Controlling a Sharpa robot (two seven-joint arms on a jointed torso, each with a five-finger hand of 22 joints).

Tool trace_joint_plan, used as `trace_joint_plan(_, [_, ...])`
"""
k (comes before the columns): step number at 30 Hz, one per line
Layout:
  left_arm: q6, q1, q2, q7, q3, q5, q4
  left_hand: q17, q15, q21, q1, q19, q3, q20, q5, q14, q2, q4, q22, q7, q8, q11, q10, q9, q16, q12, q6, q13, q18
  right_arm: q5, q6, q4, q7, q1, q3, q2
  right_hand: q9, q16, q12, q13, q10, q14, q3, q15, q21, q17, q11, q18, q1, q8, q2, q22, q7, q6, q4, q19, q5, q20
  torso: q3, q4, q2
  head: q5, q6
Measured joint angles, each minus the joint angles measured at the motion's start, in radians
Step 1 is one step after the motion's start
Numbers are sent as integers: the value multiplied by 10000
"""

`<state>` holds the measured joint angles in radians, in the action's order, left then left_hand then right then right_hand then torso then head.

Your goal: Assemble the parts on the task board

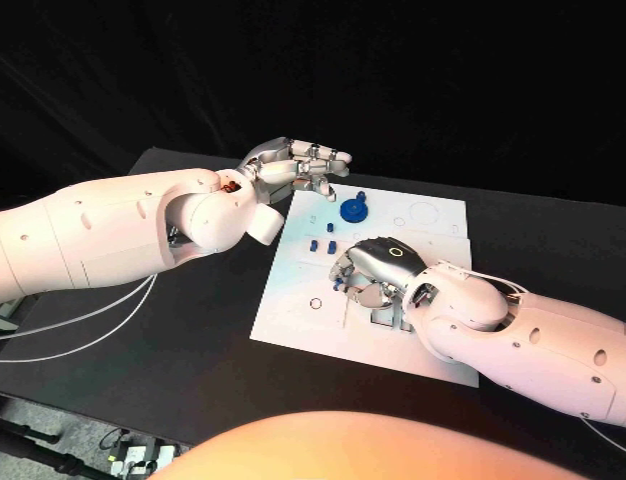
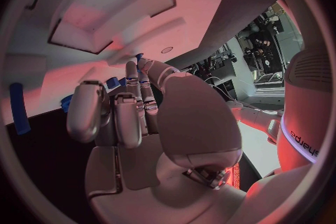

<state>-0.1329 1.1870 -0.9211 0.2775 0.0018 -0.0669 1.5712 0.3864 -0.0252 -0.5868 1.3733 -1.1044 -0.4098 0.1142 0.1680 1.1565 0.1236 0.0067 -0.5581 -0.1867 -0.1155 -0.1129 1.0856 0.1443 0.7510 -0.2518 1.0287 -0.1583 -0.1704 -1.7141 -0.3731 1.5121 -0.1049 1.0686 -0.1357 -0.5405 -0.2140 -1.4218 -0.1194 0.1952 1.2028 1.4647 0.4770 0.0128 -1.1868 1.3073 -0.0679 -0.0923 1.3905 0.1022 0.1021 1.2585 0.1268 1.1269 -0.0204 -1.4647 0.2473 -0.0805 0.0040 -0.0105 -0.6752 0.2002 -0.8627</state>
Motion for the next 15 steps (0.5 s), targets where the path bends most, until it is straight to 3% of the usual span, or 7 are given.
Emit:
trace_joint_plan(10, [5,1,0,-13,1,-1,0,1,0,0,0,0,0,0,0,0,0,0,-1,0,0,0,0,0,0,0,0,0,1,-14,72,1,-34,6,-4,27,-2,0,53,1,0,0,-17,0,12,0,-3,0,-29,-21,26,-6,-3,-2,-17,0,0,0,0,-1,1,9,-14])
trace_joint_plan(15, [7,2,-2,-21,1,-1,0,1,0,0,0,0,0,0,0,0,0,0,-1,0,0,0,0,0,0,0,0,-1,1,-30,83,3,-72,6,-12,26,39,39,325,-75,-357,0,-27,0,255,-1,-88,0,-267,-157,131,-146,139,-251,-31,0,-46,0,3,-3,0,10,-5])
